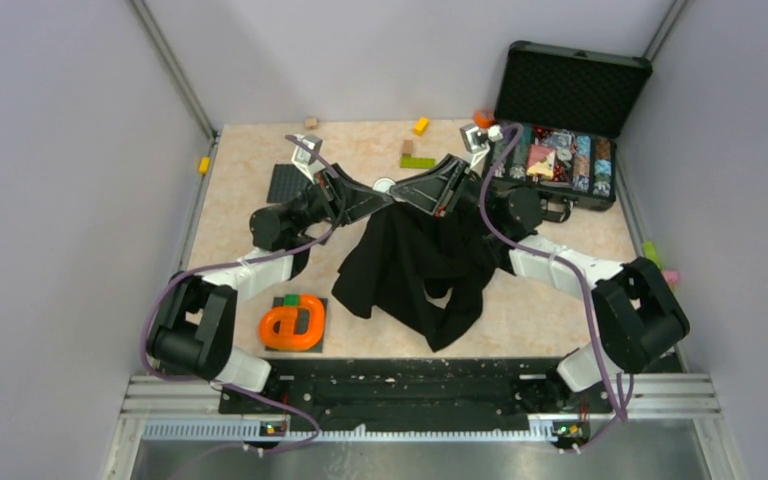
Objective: Remove the brooch from the garment
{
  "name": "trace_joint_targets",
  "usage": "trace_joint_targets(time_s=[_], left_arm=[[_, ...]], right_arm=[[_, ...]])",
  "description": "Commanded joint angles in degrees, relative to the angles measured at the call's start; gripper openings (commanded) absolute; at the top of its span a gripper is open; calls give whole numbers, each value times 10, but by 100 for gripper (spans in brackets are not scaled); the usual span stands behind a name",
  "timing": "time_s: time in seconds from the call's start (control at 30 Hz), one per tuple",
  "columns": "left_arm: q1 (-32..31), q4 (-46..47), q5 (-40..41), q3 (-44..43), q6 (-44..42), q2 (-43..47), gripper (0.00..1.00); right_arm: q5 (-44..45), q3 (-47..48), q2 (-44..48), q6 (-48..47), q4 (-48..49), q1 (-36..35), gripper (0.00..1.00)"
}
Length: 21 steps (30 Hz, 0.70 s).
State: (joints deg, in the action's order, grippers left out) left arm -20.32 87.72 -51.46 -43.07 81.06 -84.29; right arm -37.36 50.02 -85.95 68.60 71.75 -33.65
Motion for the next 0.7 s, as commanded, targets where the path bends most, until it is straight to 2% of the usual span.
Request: trace_joint_targets(time_s=[0.0,0.13,0.23,0.3,0.4,0.47,0.57,0.67], left_arm=[[0,29,2,-20,-1,4,0],[-1,31,3,-19,-1,6,0],[-1,31,-1,-17,-8,9,0],[0,22,-5,-14,-18,14,12],[0,-22,-20,-7,-53,34,40],[0,-71,-26,3,-93,56,53],[9,-161,-16,28,-167,105,62],[20,-257,-15,40,-221,152,63]], right_arm=[[1,24,20,-30,-8,-7,16],[-2,17,33,-65,-42,-7,0],[-6,15,39,-80,-53,-7,0],[-12,18,43,-94,-63,-6,0],[-18,23,54,-120,-93,0,0],[-27,26,61,-141,-111,4,0],[-51,31,76,-186,-151,10,0],[-72,43,86,-224,-207,13,0]])
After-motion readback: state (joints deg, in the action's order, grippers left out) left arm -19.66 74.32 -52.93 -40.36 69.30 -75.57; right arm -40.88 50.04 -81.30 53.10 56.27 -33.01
